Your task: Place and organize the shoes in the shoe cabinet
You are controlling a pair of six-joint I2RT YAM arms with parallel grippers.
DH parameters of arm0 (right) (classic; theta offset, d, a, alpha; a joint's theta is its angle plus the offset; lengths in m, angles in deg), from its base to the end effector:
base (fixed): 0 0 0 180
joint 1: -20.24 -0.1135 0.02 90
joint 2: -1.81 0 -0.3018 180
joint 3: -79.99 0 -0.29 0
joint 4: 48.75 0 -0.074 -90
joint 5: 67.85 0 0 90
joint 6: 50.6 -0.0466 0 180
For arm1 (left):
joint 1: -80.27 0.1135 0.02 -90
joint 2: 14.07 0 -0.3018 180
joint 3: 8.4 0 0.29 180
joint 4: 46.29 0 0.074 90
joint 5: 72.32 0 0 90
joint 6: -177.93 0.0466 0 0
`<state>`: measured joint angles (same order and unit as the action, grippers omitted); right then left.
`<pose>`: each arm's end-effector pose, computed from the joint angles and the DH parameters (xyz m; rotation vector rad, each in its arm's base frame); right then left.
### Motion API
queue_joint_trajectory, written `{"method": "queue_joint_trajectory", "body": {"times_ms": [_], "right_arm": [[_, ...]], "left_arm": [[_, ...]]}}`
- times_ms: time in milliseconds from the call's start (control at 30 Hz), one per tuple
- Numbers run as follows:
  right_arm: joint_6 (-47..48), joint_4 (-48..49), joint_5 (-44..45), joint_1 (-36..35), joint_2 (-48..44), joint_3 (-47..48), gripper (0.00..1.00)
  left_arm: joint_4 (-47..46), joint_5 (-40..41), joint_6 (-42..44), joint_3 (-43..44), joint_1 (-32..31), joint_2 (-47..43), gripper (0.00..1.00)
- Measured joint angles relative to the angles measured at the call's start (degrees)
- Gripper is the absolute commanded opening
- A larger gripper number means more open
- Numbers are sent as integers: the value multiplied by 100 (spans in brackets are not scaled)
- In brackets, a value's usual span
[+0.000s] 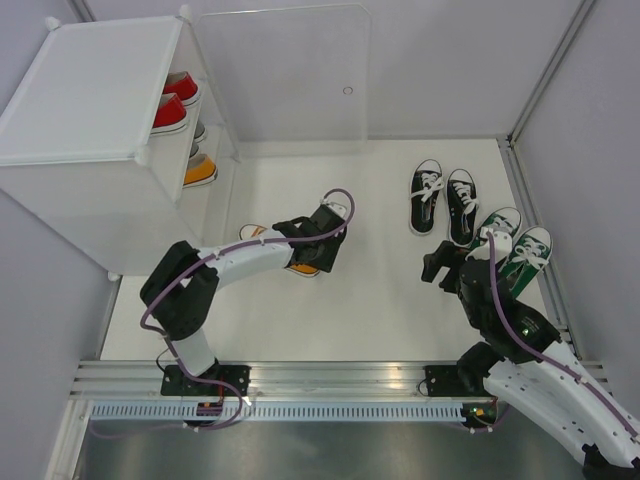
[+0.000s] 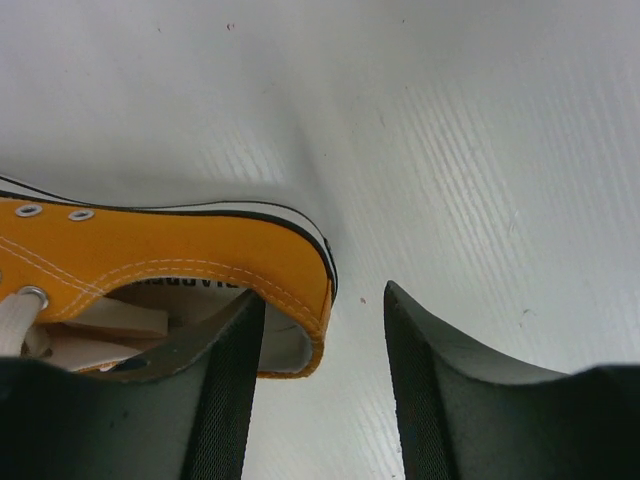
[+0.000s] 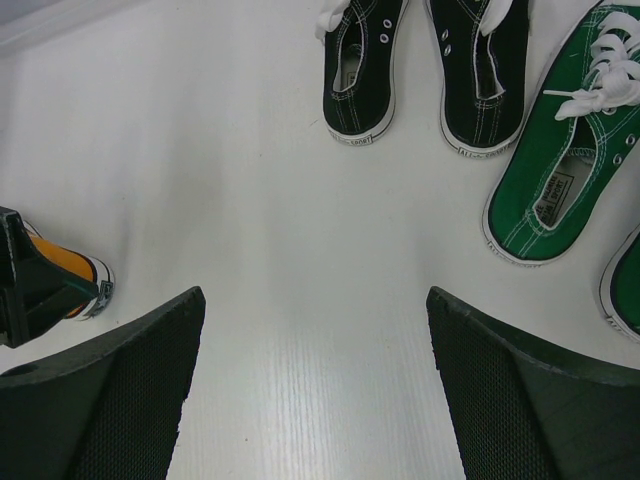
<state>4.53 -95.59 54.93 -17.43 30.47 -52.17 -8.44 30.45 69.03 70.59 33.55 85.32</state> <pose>0.1178 0.0591 0.3010 0.2990 1.9565 0.2352 0.2844 -0.2870 0.2086 0.5352 2.4993 -0.1534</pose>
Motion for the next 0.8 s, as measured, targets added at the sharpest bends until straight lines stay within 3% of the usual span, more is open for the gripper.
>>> {"method": "queue_joint_trajectory", "body": {"times_ms": [400, 533, 633, 667, 800], "right_arm": [[22, 85, -76, 0, 173, -98, 95], [20, 107, -98, 0, 177, -101, 95], [22, 107, -103, 0, 177, -101, 95], [22, 107, -103, 0, 177, -101, 95], [22, 107, -105, 0, 177, -101, 95]], "left_arm": [[98, 17, -85, -304, -48, -155, 52], [81, 66, -127, -293, -61, -81, 42], [33, 188, -149, -188, -61, 177, 26], [13, 197, -168, -138, -61, 273, 15], [-11, 59, -262, -81, -111, 317, 5]]}}
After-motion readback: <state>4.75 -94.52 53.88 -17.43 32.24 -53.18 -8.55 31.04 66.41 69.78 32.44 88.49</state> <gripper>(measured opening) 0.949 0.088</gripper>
